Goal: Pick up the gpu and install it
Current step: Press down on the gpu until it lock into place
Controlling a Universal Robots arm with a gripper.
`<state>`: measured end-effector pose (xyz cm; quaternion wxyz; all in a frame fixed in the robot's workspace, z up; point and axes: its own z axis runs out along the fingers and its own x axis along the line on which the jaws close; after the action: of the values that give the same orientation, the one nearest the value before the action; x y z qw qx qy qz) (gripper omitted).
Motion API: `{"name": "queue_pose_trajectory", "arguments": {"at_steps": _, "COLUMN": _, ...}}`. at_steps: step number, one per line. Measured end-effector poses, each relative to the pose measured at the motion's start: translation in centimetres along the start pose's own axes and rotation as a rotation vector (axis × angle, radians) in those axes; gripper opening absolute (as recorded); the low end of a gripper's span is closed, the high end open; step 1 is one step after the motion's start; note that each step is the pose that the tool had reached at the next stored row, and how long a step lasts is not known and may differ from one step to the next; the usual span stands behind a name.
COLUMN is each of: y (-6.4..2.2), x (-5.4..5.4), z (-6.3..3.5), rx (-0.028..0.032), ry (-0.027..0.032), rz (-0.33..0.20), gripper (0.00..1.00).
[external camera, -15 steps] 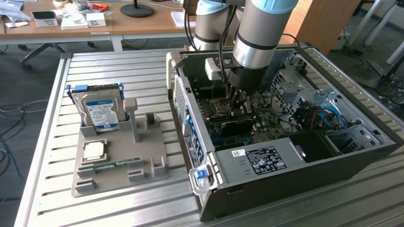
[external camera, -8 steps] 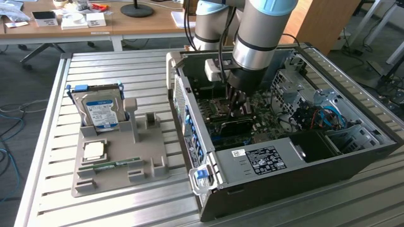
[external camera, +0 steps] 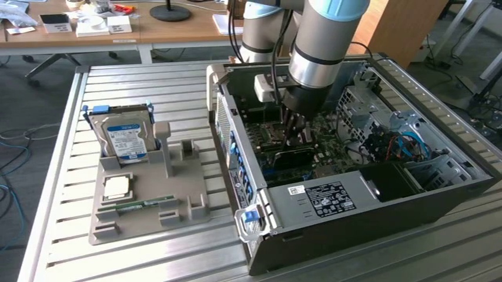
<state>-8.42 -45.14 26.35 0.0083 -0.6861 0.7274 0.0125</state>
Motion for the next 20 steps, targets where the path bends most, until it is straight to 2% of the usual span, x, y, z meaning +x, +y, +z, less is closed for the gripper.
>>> {"name": "queue_pose_trajectory", "arguments": {"at_steps": 20, "y": 0.02, "x": 0.01, "z": 0.15, "rx": 0.0002, "ry": 0.0000, "rz": 0.000, "gripper": 0.11}}
